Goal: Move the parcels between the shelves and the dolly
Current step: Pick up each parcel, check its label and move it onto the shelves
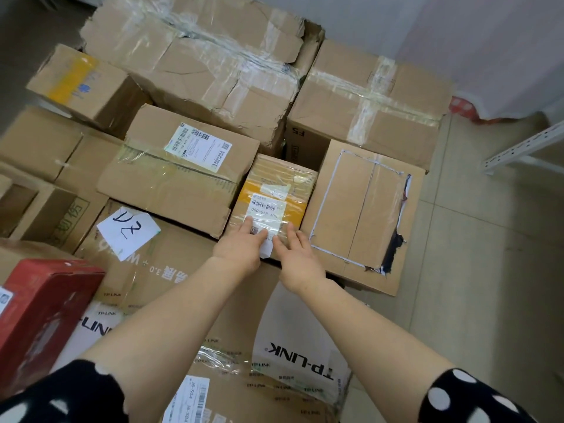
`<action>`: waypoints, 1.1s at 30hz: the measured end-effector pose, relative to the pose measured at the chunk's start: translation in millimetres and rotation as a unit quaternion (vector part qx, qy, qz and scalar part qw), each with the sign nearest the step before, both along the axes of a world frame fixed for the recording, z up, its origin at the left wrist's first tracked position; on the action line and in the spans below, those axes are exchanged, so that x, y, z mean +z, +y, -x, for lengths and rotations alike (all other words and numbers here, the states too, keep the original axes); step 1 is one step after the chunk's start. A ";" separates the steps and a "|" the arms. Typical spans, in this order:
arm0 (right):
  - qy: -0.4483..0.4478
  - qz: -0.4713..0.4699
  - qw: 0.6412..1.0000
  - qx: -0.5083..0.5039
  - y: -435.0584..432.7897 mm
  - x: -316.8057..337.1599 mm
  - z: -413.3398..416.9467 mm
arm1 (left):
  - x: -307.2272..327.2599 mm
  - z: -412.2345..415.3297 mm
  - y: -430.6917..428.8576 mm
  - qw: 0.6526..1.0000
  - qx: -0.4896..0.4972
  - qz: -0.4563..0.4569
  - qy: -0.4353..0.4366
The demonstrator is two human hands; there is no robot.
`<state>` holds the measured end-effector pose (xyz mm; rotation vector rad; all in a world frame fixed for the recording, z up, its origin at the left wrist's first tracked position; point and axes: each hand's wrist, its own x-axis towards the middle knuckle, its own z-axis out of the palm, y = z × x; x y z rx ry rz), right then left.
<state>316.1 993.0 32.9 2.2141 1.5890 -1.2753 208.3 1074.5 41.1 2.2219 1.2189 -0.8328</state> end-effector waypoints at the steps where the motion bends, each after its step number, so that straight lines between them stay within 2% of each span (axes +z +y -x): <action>1: 0.001 -0.003 1.000 -0.005 -1.1 1.2 -0.6 | 2.8 -0.9 -1.6 1.000 0.000 -0.003 0.002; 5: 0.008 -0.034 0.999 -0.029 -11.7 22.9 -4.6 | 32.7 -3.5 -15.8 1.000 0.000 -0.016 0.009; 9: -0.010 -0.051 0.997 -0.051 -32.9 72.5 -11.8 | 87.7 -5.7 -34.0 0.999 -0.020 -0.044 -0.002; 15: -0.084 -0.066 0.987 -0.124 -89.3 170.8 -19.2 | 180.7 -12.9 -70.7 0.989 -0.100 -0.093 -0.051; 19: -0.155 -0.098 0.957 -0.225 -162.8 237.5 -7.2 | 240.7 -10.4 -117.3 0.974 -0.184 -0.090 -0.096; 23: -0.205 -0.101 0.915 -0.333 -266.3 299.5 31.4 | 298.5 -3.3 -192.0 0.935 -0.296 -0.094 -0.170; 26: -0.231 -0.112 0.875 -0.411 -348.5 336.6 65.0 | 341.8 -5.5 -262.6 0.893 -0.389 -0.100 -0.203; 30: -0.269 -0.119 0.807 -0.513 -472.8 375.8 116.4 | 394.7 -1.5 -385.7 0.820 -0.502 -0.090 -0.262; 33: -0.282 -0.134 0.737 -0.599 -564.7 398.6 160.2 | 423.5 18.5 -483.3 0.759 -0.576 -0.079 -0.293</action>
